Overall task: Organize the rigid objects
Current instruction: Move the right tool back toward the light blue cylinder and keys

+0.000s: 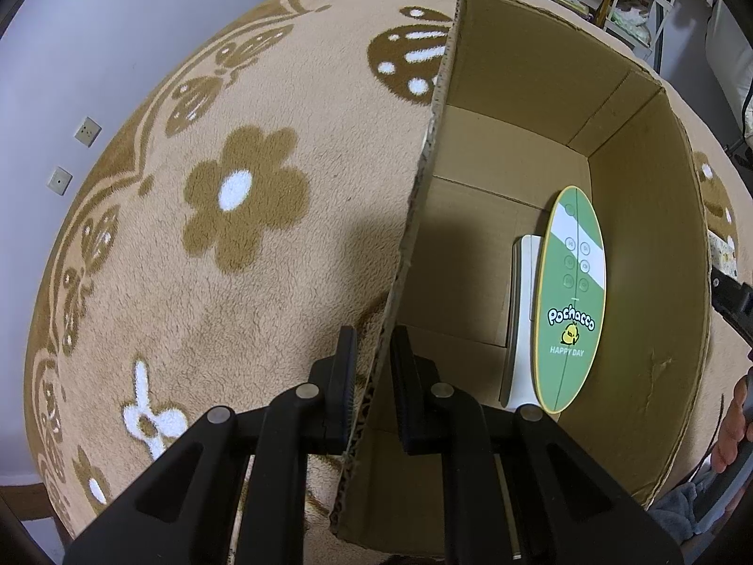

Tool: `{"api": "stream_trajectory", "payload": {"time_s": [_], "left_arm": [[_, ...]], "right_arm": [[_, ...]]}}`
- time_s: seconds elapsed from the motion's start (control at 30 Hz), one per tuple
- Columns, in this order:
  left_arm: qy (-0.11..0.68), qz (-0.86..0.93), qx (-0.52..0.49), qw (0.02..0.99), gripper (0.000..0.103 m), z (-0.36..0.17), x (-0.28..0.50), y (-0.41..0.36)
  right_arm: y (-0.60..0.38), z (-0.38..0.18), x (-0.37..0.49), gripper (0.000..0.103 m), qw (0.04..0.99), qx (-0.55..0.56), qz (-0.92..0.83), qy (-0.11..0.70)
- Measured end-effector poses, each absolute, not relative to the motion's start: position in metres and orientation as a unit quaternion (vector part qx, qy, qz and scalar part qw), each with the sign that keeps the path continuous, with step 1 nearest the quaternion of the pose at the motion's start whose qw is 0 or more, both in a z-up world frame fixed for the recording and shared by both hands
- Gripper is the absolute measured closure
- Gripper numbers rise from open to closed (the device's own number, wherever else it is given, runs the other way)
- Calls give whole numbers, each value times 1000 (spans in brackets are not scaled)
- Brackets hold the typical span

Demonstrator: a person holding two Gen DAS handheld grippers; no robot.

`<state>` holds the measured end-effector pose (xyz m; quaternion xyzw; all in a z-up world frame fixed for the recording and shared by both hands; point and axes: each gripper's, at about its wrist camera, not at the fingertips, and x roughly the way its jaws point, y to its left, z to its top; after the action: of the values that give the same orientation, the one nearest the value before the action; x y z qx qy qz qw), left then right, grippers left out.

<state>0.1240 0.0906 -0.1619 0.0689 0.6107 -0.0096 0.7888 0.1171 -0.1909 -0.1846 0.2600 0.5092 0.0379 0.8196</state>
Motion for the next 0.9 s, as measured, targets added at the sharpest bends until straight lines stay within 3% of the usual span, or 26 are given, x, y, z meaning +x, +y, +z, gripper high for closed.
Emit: {"api": "stream_trajectory", "payload": {"time_s": [0.27,0.33,0.37,0.4,0.9], "left_arm": [[613,-9,65,788,89,-161,125,92],[613,-9,65,787,89,-161,126,93],[613,-9,64,787,89,-161,126,93],[613,-9,64,787,89,-162,126,93],[615,-11,57,786,89,-163,127,96]], "right_arm": [[-168,-198,123,46,819,216,26,531],[-162,-198,121,52,823,198,18,533],[-159,-198,120,64,822,184,9,539],[-156,-199,120,66,820,167,-5,548],[-181,-165,104,67,835,234,-16,497]]}}
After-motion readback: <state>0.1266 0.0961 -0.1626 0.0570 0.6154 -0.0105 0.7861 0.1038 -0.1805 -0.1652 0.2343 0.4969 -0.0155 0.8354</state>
